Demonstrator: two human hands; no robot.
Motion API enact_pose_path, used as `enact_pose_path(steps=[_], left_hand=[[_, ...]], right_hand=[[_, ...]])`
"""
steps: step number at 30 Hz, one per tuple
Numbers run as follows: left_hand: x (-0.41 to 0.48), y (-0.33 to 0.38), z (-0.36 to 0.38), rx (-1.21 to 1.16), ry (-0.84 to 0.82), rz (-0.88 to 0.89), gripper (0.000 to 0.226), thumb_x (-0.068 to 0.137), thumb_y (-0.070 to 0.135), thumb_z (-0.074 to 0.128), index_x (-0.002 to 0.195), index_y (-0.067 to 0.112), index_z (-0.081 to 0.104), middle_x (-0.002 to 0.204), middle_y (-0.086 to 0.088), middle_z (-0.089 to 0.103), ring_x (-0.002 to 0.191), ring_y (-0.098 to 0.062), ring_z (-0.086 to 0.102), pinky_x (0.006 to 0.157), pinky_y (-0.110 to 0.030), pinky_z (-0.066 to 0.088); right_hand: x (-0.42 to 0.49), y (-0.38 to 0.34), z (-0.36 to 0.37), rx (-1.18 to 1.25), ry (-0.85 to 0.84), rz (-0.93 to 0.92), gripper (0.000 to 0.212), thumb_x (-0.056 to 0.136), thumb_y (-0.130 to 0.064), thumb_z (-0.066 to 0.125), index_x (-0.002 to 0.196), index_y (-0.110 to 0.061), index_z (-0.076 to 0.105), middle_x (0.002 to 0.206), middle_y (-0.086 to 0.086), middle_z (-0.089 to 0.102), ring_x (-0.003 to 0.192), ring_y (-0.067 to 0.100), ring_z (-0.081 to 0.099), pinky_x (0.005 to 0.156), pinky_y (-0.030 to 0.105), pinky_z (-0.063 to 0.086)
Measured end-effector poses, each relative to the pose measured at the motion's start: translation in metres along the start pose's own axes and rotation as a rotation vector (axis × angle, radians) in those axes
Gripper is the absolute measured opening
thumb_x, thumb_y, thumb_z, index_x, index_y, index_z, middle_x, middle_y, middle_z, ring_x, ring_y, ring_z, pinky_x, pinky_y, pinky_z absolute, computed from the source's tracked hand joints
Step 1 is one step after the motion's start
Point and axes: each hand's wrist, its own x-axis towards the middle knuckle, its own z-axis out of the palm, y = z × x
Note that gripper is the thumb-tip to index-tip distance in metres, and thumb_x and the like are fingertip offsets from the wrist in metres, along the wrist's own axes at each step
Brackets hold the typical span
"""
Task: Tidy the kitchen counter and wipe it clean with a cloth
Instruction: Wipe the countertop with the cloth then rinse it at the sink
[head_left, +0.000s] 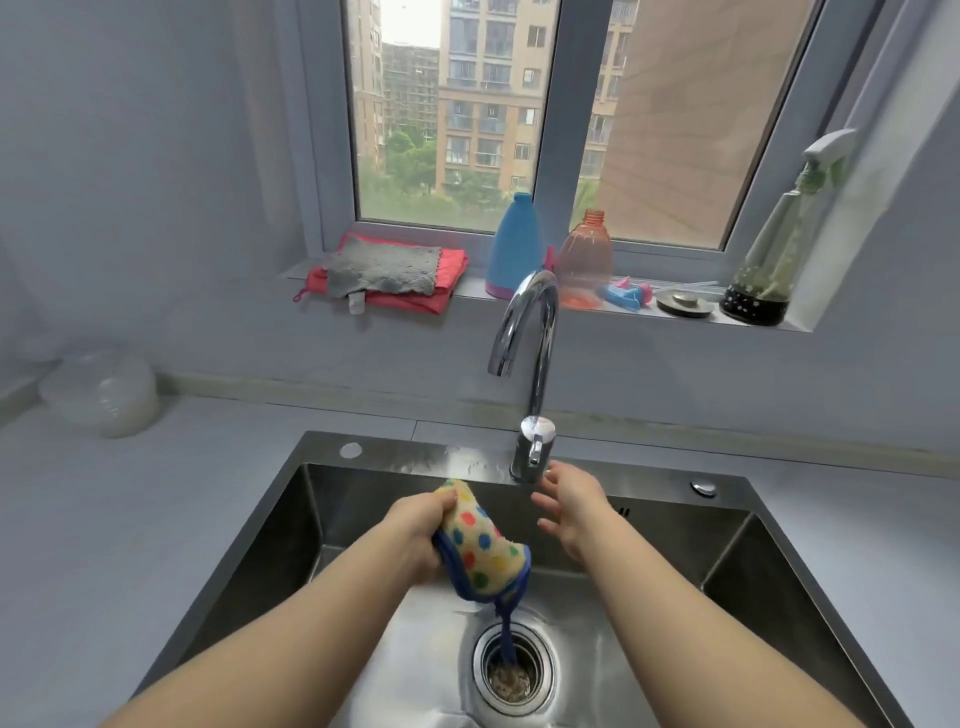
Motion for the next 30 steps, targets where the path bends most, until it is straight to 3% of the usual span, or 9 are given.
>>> enact_pose_path(steps=[3, 5, 8, 18, 30], left_hand=[[0.003, 0.009, 0.003, -0.032, -0.006, -0.033, 0.032, 0.097, 0.014, 0.051, 0.122, -0.007, 0.051, 0.124, -0.023, 0.059, 0.109, -0.036, 0.060, 0.079, -0.042, 0.045], [0.004, 0.012, 0.002, -0.052, -0.021, -0.053, 0.033, 0.097, 0.014, 0.050, 0.123, -0.007, 0.050, 0.126, -0.023, 0.057, 0.116, -0.035, 0.057, 0.081, -0.041, 0.045], [0.010, 0.015, -0.001, -0.062, -0.047, -0.066, 0.034, 0.098, 0.014, 0.048, 0.124, -0.008, 0.049, 0.128, -0.023, 0.056, 0.118, -0.035, 0.055, 0.084, -0.041, 0.045], [0.007, 0.008, 0.003, -0.052, -0.092, -0.103, 0.029, 0.098, 0.013, 0.047, 0.119, -0.006, 0.050, 0.128, -0.023, 0.056, 0.119, -0.035, 0.055, 0.092, -0.043, 0.045], [0.014, 0.017, 0.009, -0.007, -0.152, -0.080, 0.028, 0.099, 0.018, 0.047, 0.118, -0.002, 0.051, 0.126, -0.022, 0.058, 0.117, -0.035, 0.056, 0.083, -0.045, 0.045]], right_hand=[[0.008, -0.005, 0.013, 0.107, 0.007, 0.010, 0.039, 0.099, -0.008, 0.032, 0.137, -0.004, 0.043, 0.137, 0.015, 0.051, 0.127, 0.026, 0.049, 0.107, 0.038, 0.033], [0.011, -0.007, 0.020, 0.227, 0.043, 0.025, 0.036, 0.098, -0.004, 0.032, 0.130, 0.004, 0.046, 0.136, 0.023, 0.050, 0.127, 0.032, 0.049, 0.112, 0.040, 0.031], [0.016, -0.007, 0.026, 0.304, 0.083, 0.033, 0.030, 0.096, -0.002, 0.032, 0.119, 0.004, 0.050, 0.134, 0.026, 0.051, 0.125, 0.035, 0.051, 0.112, 0.039, 0.031], [0.003, -0.006, 0.023, 0.435, 0.006, -0.017, 0.043, 0.100, -0.008, 0.030, 0.142, 0.005, 0.032, 0.146, 0.022, 0.038, 0.135, 0.032, 0.040, 0.115, 0.038, 0.026], [0.006, -0.008, 0.021, 0.398, -0.006, -0.060, 0.044, 0.101, -0.013, 0.031, 0.143, -0.001, 0.034, 0.147, 0.017, 0.039, 0.136, 0.029, 0.039, 0.116, 0.037, 0.023]])
